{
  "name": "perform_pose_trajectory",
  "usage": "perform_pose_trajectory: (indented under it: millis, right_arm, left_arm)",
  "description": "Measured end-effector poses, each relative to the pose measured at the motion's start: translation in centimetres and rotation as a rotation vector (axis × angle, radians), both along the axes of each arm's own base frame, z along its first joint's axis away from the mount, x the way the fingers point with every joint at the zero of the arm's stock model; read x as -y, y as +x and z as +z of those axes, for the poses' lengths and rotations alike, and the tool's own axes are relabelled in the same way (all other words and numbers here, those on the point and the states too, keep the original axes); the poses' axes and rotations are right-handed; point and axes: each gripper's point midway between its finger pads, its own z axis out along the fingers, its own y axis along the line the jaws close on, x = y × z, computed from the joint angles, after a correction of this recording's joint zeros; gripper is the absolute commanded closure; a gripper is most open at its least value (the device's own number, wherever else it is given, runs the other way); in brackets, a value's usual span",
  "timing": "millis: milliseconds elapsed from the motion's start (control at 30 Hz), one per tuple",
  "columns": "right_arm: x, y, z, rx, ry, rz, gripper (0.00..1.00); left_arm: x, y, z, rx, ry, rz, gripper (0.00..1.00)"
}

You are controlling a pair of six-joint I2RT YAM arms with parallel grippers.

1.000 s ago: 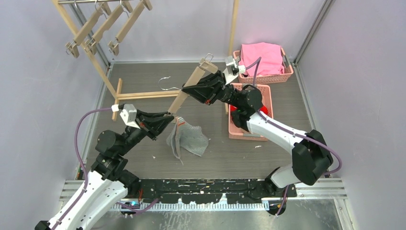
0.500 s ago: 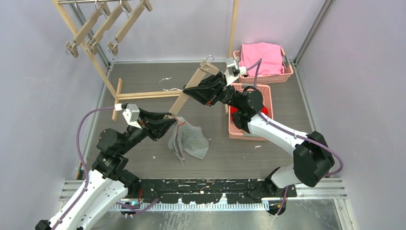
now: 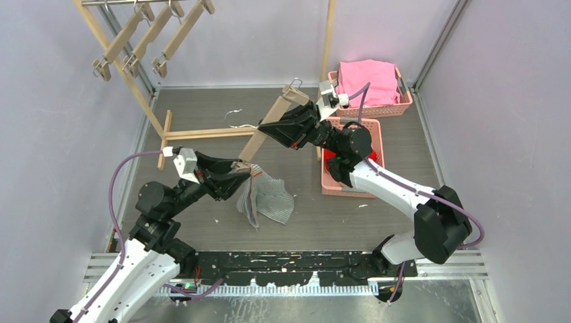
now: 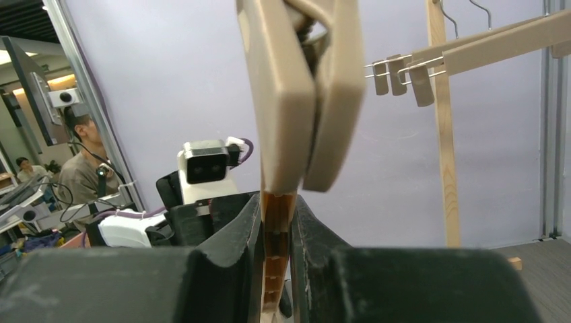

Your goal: Remove the underwear clipped to the hanger

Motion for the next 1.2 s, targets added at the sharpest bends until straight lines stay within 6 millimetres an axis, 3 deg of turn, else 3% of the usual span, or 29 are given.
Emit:
perform_pose_trajectory:
  millis: [33, 67, 200, 433, 533, 600, 667, 767, 833, 900, 1100, 1200]
  right_arm:
    - [0.0, 0.0, 0.0, 0.000, 0.002, -0.003, 0.99]
    - [0.1, 0.1, 0.1, 0.000, 0.005, -0.010, 0.99]
    - [0.3, 0.7, 0.2, -0.008, 0.015, -0.032, 0.99]
    - [0.3, 0.7, 0.2, -0.008, 0.016, -0.033, 0.99]
    - [0.4, 0.6, 0.3, -0.006, 0.018, -0.033, 0.99]
    - [0.6, 0.4, 0.4, -0.005, 0.020, -0.030, 0.99]
    - [0.7, 0.2, 0.6, -0.006, 0.023, -0.026, 0.99]
    - [0.9, -0.2, 0.9, -0.003, 0.029, -0.023, 0.99]
    - [1.1, -0.3, 1.1, 0.002, 0.030, -0.023, 0.99]
    - [1.1, -0.4, 1.1, 0.004, 0.031, -0.025, 0.99]
    - [1.2, -0.2, 0.8, 0.001, 0.025, -0.043, 0.99]
    - [1.2, -0.2, 0.7, -0.001, 0.021, -0.045, 0.99]
  left_arm:
    - [0.1, -0.2, 0.0, 0.005, 0.003, -0.011, 0.19]
    - [0.2, -0.6, 0.0, 0.013, 0.007, -0.026, 0.14]
    - [0.3, -1.4, 0.1, 0.037, 0.016, -0.063, 0.14]
    - [0.7, -1.0, -0.5, 0.020, 0.032, -0.072, 0.20]
    - [0.9, -0.7, -1.0, 0.006, 0.039, -0.073, 0.41]
    - [1.1, -0.3, -1.3, -0.004, 0.043, -0.069, 0.60]
    - [1.2, 0.2, -1.5, -0.012, 0.046, -0.060, 0.86]
    - [1.3, 0.8, -1.6, -0.011, 0.046, -0.045, 0.96]
    - [1.4, 0.8, -1.3, -0.002, 0.037, -0.048, 0.87]
    - [1.3, 0.8, -1.2, 0.004, 0.032, -0.045, 0.66]
    - [0.4, 0.4, 0.0, 0.040, -0.005, -0.008, 0.43]
    - [0.0, 0.0, 0.7, 0.062, -0.025, 0.007, 0.40]
